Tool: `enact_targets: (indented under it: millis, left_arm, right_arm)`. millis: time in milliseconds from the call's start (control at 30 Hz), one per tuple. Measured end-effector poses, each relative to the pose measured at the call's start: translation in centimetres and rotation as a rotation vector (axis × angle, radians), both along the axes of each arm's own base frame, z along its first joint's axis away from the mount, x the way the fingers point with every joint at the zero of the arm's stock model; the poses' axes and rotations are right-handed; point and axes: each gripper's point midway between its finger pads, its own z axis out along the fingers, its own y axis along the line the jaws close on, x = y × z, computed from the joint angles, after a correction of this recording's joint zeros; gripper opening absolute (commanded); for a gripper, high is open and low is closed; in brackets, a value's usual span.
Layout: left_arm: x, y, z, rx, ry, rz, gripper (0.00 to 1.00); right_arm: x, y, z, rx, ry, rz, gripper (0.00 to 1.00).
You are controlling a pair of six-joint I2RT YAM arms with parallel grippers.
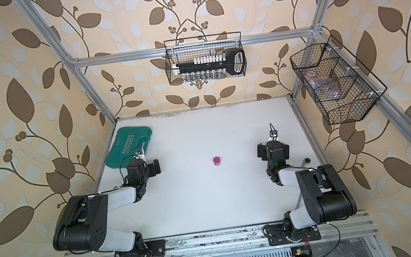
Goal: Close the paint jar lid
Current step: Reset both arms
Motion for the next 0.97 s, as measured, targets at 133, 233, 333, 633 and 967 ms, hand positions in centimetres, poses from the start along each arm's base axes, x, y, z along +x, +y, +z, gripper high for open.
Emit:
enact_targets:
  millis: [133,233,333,633,967]
  left_arm:
    - [0.2,0.8,0.0,-0.031,0.003,0.014,0.99]
    - [0.2,0.6,0.0,-0.035,0.003,0.008,0.99]
    - [0.3,0.5,0.0,-0.039,0.002,0.002,0.99]
    - [0.3,0.5,0.0,-0.040,0.002,0.000,0.99]
    - [0.3,0.5,0.0,-0.040,0.002,0.000,0.99]
  right_arm:
    - [0.5,-0.1,0.7,0.010,-0.026,0.006,0.98]
    - [0.6,-0.2,0.7,0.016,-0.027,0.010,0.98]
    - [0.8,-0.1,1.0,0.024,-0.042,0.020,0.98]
    - [1.0,0.0,1.4,0.029,-0.060,0.028,0.98]
    - [1.0,0.2,1.3,0.034,-0.060,0.041,0.98]
